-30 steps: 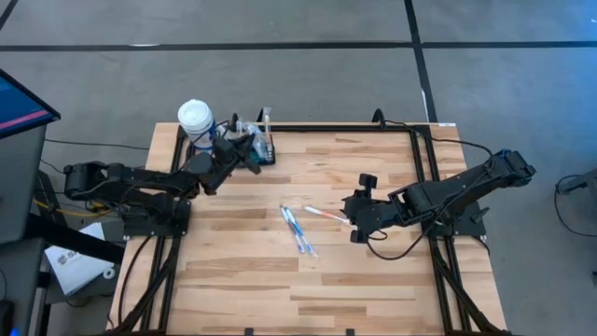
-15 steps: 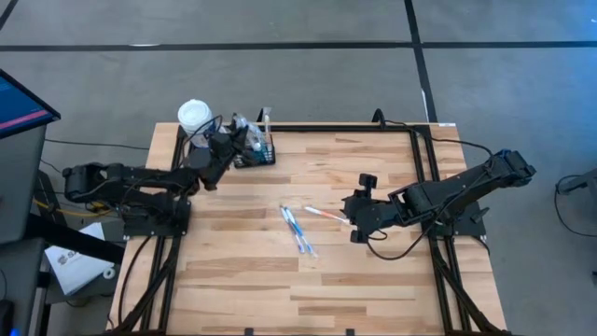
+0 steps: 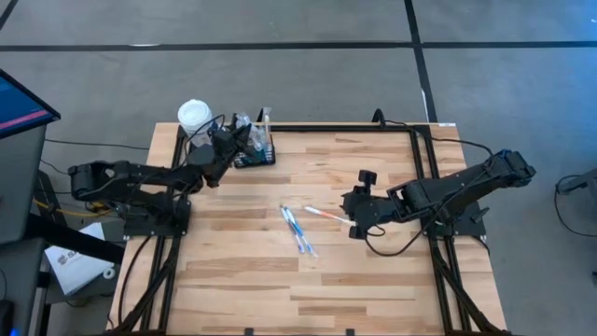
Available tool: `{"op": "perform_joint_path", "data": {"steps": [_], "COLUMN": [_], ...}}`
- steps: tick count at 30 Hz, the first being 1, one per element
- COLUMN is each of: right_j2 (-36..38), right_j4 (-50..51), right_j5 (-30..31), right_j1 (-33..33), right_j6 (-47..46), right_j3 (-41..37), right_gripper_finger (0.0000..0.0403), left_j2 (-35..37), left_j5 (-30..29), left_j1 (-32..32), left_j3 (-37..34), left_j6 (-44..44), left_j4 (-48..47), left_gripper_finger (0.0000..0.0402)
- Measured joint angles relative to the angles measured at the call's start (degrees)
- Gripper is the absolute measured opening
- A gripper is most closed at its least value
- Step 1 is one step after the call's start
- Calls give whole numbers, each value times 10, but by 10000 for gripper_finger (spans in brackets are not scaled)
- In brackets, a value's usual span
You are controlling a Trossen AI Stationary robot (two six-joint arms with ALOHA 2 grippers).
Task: Pick & Place toothbrushing station
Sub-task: Put the blue toothbrush into the black wire organizer
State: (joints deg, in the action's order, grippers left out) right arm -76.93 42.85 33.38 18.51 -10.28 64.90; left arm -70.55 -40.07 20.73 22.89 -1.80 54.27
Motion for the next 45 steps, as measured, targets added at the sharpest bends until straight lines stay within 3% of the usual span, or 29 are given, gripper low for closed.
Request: {"op": "perform_joint_path", "data": {"steps": [13, 45], "right_j2": [0, 0], "right_j4": [1, -5], "right_j5": [-2, -3], "right_j1": [-3, -3], "right_j6": [3, 2], "right_j3": [0, -26], "right_gripper_finger": [118, 118], "left_j2": [-72, -72], "left_j5": [11, 49], "left_j1": [2, 2], "left_j3": [51, 51], "left_j6": [18, -3], "left_j4": [9, 14], "left_gripper_finger": [6, 6]}}
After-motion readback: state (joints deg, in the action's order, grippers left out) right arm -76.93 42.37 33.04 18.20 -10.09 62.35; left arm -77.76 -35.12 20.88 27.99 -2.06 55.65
